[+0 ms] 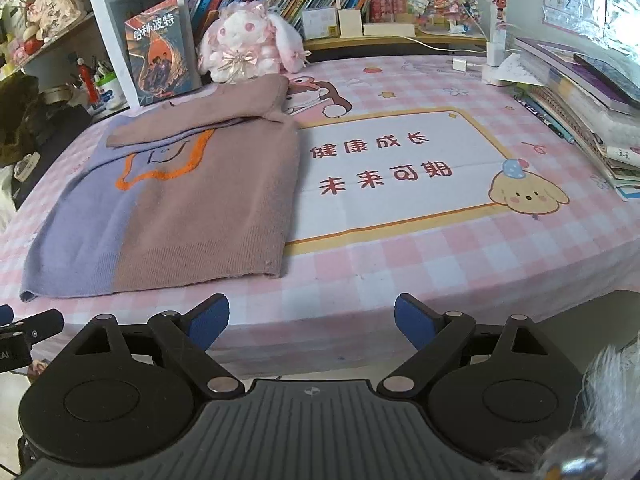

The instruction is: Fold clothes

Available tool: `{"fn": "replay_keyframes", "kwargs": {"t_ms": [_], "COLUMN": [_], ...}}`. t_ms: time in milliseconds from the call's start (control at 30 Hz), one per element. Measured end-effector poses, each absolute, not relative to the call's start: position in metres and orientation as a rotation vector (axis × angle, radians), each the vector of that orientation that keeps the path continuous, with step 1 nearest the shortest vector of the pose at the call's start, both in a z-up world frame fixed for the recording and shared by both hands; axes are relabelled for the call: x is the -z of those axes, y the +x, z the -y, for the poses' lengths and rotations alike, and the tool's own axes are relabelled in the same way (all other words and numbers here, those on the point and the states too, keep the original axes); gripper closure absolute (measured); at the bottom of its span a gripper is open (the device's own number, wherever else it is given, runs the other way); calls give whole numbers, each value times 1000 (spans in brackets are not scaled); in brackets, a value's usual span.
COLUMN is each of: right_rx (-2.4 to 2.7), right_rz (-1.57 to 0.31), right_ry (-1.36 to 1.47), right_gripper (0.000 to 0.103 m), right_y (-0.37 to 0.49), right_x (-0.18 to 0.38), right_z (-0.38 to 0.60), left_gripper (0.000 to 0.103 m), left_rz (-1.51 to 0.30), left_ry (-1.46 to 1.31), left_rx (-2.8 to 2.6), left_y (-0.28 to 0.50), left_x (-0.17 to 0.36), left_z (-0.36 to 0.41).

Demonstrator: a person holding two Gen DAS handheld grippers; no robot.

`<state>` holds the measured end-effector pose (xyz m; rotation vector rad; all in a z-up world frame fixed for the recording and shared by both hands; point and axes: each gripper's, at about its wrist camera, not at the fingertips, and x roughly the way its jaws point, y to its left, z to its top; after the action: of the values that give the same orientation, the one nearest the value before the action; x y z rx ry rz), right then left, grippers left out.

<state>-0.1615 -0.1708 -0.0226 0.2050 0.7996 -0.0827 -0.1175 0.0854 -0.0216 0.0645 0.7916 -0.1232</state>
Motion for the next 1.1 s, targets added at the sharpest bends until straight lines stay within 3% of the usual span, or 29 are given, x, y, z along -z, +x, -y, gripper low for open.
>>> {"fn": "replay_keyframes", "kwargs": {"t_ms": [600,767,867,1000,1100], "right_rx": [88,127,142,151,146], "right_rz": [-804,-821,-831,-841,-845], "right_ry": [265,362,401,435,439], "right_gripper": [13,18,31,43,56], "right_y": [-117,-101,-93,-84,-79], "right_x": [26,33,37,41,40], "right_z": [171,189,198,205,206], "left_gripper": [3,4,14,41,56], "left_rz": [-773,-796,-815,-860,-862], "left_ry": [-59,-121,-167,-197,-205], "left_rx": [-32,-113,-143,-164,-138], "left_y": [-78,-60,-48,-32,-25], "left_x": [17,22,28,38,39], "left_z": [-140,-171,-187,-201,-200]}}
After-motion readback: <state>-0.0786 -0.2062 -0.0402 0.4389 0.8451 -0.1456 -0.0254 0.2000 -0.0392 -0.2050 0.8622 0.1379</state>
